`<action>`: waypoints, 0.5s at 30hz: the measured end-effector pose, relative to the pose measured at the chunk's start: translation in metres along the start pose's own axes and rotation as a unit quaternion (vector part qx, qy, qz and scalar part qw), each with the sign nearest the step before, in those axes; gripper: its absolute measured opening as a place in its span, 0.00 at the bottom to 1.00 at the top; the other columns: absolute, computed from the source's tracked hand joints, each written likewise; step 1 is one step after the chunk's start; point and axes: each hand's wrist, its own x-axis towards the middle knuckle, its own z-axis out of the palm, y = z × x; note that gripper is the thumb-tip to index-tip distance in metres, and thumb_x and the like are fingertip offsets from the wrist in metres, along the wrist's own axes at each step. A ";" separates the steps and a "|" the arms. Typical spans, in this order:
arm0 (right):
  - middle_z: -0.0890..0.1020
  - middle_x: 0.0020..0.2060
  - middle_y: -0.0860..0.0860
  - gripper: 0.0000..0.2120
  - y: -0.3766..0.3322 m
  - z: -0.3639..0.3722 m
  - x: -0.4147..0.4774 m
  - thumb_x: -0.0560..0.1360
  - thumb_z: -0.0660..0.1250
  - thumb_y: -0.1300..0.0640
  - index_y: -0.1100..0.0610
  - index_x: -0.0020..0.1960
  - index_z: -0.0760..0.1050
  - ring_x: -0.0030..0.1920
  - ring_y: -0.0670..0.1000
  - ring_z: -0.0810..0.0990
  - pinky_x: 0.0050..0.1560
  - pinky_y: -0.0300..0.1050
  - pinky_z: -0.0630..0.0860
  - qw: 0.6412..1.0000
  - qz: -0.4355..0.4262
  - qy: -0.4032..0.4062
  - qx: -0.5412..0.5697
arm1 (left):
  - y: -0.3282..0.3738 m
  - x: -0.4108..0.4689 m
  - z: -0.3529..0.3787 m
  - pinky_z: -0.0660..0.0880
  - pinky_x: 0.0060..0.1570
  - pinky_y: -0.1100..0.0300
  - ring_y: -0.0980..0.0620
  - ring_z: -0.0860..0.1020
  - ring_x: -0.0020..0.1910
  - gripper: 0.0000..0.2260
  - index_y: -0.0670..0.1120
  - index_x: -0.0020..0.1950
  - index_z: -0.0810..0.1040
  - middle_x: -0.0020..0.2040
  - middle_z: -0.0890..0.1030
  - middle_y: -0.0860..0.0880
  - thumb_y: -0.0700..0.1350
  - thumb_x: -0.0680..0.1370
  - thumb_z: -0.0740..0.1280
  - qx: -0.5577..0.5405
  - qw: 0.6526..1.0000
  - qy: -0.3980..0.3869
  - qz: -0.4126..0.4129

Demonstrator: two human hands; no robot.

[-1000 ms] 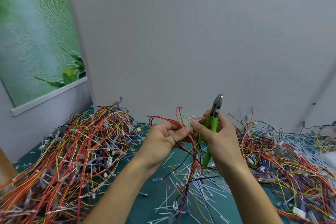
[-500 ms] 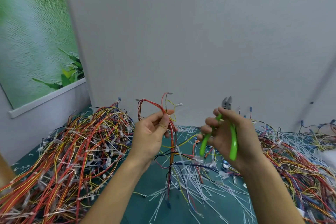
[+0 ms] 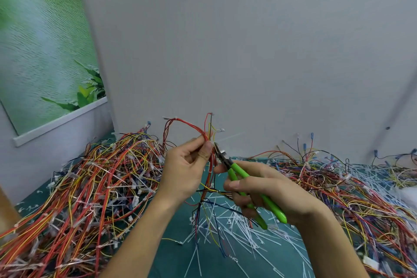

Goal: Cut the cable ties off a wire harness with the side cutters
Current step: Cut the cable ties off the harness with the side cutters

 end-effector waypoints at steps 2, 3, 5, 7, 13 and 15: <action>0.67 0.42 0.56 0.19 -0.001 0.000 0.000 0.74 0.70 0.59 0.56 0.65 0.79 0.35 0.48 0.66 0.31 0.43 0.63 1.000 -0.004 0.007 -0.012 | 0.001 0.000 -0.001 0.72 0.40 0.71 0.68 0.75 0.37 0.12 0.67 0.50 0.84 0.39 0.83 0.61 0.49 0.79 0.68 0.002 1.000 -0.004 -0.001; 0.68 0.41 0.54 0.19 -0.001 -0.001 0.000 0.75 0.69 0.59 0.56 0.66 0.78 0.34 0.48 0.66 0.31 0.42 0.63 1.000 -0.004 0.010 -0.016 | 0.001 0.000 -0.001 0.73 0.41 0.71 0.68 0.75 0.38 0.12 0.68 0.50 0.84 0.41 0.83 0.61 0.49 0.79 0.68 0.004 1.000 -0.006 0.001; 0.68 0.40 0.52 0.19 -0.001 -0.001 0.000 0.75 0.69 0.60 0.57 0.66 0.78 0.33 0.48 0.66 0.30 0.42 0.62 1.000 -0.004 0.012 -0.017 | 0.001 -0.001 0.000 0.72 0.41 0.72 0.69 0.75 0.38 0.12 0.67 0.52 0.84 0.42 0.83 0.62 0.49 0.79 0.68 0.004 1.000 -0.009 0.006; 0.68 0.37 0.51 0.20 -0.002 -0.001 0.000 0.75 0.69 0.60 0.58 0.66 0.78 0.32 0.48 0.65 0.30 0.42 0.61 1.000 -0.004 0.012 -0.021 | 0.000 -0.001 -0.001 0.72 0.40 0.73 0.69 0.75 0.37 0.11 0.64 0.55 0.83 0.40 0.82 0.63 0.49 0.79 0.68 0.004 1.000 -0.014 0.011; 0.64 0.38 0.55 0.17 -0.004 0.000 -0.003 0.75 0.68 0.60 0.56 0.63 0.80 0.32 0.51 0.61 0.31 0.45 0.58 0.999 -0.005 0.009 -0.046 | 0.000 0.001 -0.004 0.74 0.45 0.71 0.67 0.77 0.44 0.11 0.60 0.58 0.83 0.53 0.85 0.60 0.49 0.78 0.68 -0.007 0.999 -0.032 -0.021; 0.64 0.38 0.55 0.16 -0.003 0.001 -0.003 0.75 0.67 0.61 0.55 0.63 0.80 0.33 0.51 0.60 0.31 0.45 0.58 0.999 -0.009 0.009 -0.050 | 0.000 0.001 -0.007 0.76 0.46 0.61 0.59 0.77 0.46 0.11 0.61 0.57 0.85 0.53 0.85 0.57 0.51 0.77 0.70 -0.019 0.999 -0.028 -0.040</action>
